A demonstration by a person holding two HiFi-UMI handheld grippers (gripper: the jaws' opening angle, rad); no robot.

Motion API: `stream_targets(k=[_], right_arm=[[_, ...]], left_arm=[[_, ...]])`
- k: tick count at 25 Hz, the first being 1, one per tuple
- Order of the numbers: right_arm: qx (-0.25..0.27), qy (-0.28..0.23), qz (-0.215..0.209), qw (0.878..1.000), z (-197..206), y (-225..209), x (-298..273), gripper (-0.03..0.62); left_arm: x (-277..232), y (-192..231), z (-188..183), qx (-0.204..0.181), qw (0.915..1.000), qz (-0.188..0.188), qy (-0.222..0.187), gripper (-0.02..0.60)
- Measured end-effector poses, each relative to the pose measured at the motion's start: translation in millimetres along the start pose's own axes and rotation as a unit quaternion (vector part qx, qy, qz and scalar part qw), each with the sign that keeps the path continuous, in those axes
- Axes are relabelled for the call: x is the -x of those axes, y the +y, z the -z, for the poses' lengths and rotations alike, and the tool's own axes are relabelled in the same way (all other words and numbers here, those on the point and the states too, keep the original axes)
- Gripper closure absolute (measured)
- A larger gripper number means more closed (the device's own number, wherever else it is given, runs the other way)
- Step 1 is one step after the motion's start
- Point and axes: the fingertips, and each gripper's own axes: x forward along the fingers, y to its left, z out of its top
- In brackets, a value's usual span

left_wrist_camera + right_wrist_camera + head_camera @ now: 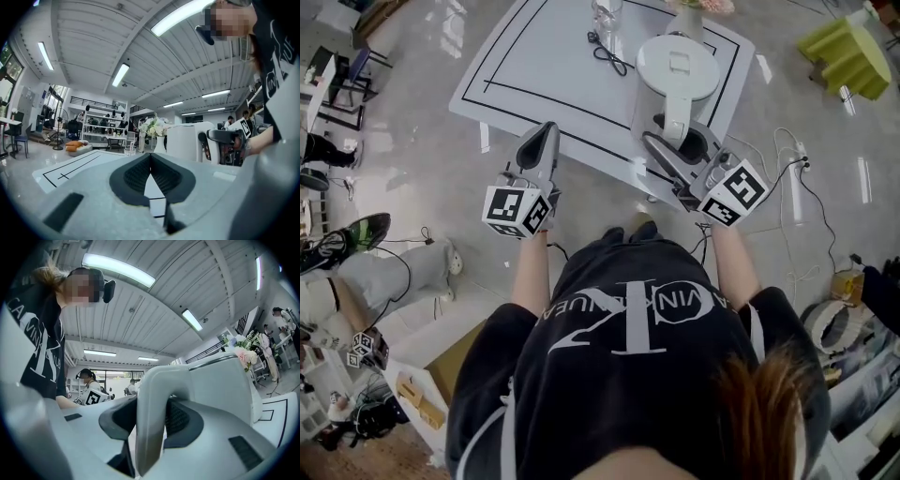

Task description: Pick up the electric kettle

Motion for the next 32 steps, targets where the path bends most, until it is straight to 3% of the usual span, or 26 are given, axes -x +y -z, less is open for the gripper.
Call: stream_targets(k=[12, 32], right_arm=[[0.004, -0.017, 0.032, 0.999, -15, 5, -4, 0.454], [0.006, -0.041, 0.09, 0.995, -37, -5, 2, 0.454]], left_arm=[[-21, 7, -12, -0.005, 0.9984, 0.055, -0.004, 0.572], [-32, 19, -7, 0.015, 0.9965, 0.082, -0.01, 0.572]])
